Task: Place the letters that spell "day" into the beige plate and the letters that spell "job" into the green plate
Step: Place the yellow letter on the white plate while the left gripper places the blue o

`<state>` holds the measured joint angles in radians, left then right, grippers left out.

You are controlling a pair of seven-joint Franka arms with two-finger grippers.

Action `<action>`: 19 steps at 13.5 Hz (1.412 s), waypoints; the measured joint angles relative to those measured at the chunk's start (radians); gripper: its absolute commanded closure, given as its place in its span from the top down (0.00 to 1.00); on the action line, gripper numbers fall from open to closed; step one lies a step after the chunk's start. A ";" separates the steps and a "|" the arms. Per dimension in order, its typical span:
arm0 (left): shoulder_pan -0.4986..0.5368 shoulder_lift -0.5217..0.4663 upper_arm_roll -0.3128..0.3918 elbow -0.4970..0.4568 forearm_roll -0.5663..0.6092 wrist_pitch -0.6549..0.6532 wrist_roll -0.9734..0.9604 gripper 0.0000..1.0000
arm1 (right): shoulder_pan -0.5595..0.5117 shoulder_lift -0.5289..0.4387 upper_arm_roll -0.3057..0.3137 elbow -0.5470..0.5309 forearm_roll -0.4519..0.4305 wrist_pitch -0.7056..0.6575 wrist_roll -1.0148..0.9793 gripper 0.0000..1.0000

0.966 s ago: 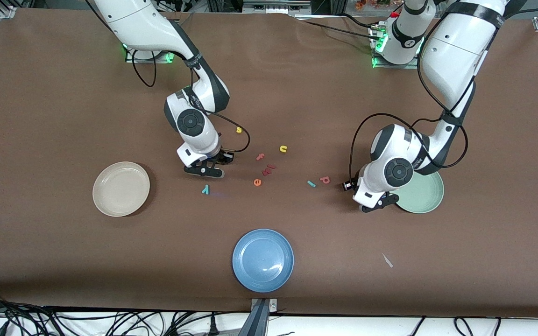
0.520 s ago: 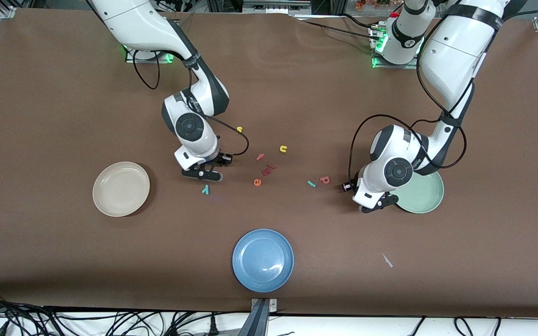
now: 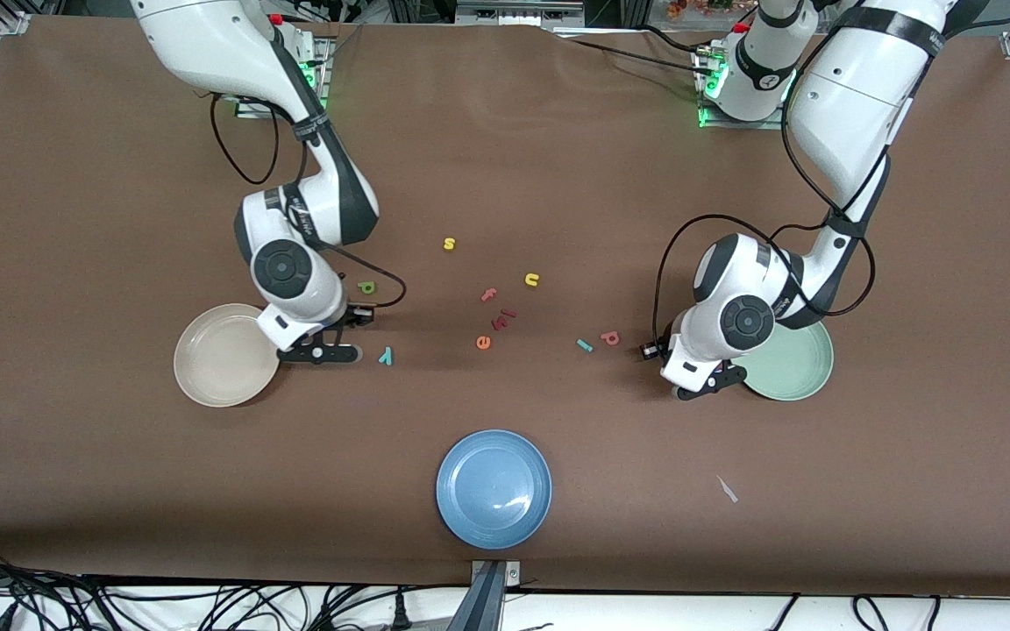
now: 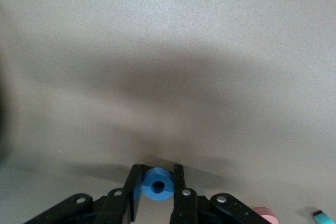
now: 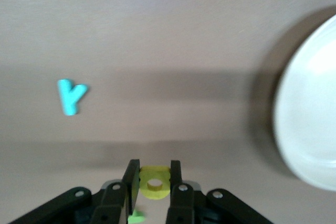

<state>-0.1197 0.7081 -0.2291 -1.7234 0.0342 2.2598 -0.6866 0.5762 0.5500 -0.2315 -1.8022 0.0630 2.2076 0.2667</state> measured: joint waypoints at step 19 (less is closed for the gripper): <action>0.301 -0.130 0.026 0.038 0.118 -0.324 0.573 0.08 | -0.163 -0.005 -0.115 -0.093 0.221 0.079 -0.619 1.00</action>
<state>0.1816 0.5778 -0.2034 -1.6850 0.1521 1.9361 -0.1138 0.4129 0.5453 -0.3465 -1.8952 0.2836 2.2868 -0.3518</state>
